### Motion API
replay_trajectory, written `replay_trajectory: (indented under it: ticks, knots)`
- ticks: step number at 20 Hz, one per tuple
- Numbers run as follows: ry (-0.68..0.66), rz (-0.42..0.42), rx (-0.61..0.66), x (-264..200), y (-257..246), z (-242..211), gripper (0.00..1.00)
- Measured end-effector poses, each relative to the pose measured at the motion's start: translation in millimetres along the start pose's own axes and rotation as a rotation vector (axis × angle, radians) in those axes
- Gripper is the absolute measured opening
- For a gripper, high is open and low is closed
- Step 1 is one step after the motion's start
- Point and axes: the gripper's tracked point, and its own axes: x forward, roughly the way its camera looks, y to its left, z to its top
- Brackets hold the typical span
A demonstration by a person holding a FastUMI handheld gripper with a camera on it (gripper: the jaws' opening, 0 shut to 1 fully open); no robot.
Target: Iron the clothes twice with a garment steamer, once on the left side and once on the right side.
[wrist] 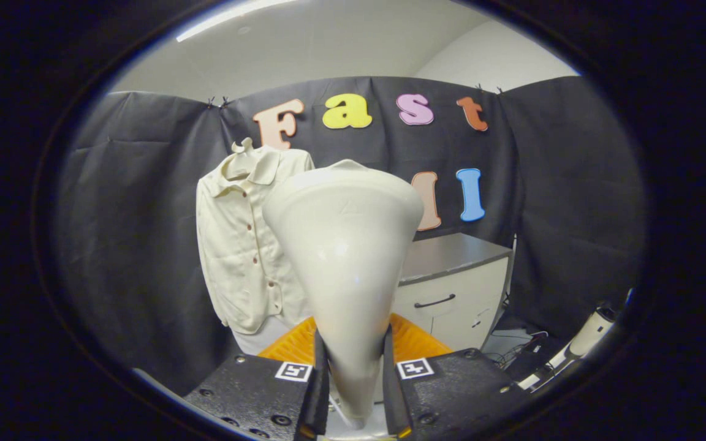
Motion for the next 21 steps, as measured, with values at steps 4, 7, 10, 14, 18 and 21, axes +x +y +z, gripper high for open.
replay_trajectory:
  ticks: [4,7,10,14,18,21]
  knots:
    - [0.0,0.009,-0.004,6,-1,2,0.36]
    - [-0.001,0.011,-0.003,10,0,6,0.36]
    - [-0.005,0.01,-0.014,15,3,7,0.36]
    - [0.007,0.015,-0.019,20,8,4,0.36]
    - [0.014,0.011,-0.018,25,9,2,0.36]
    - [0.027,0.011,-0.014,29,13,-1,0.36]
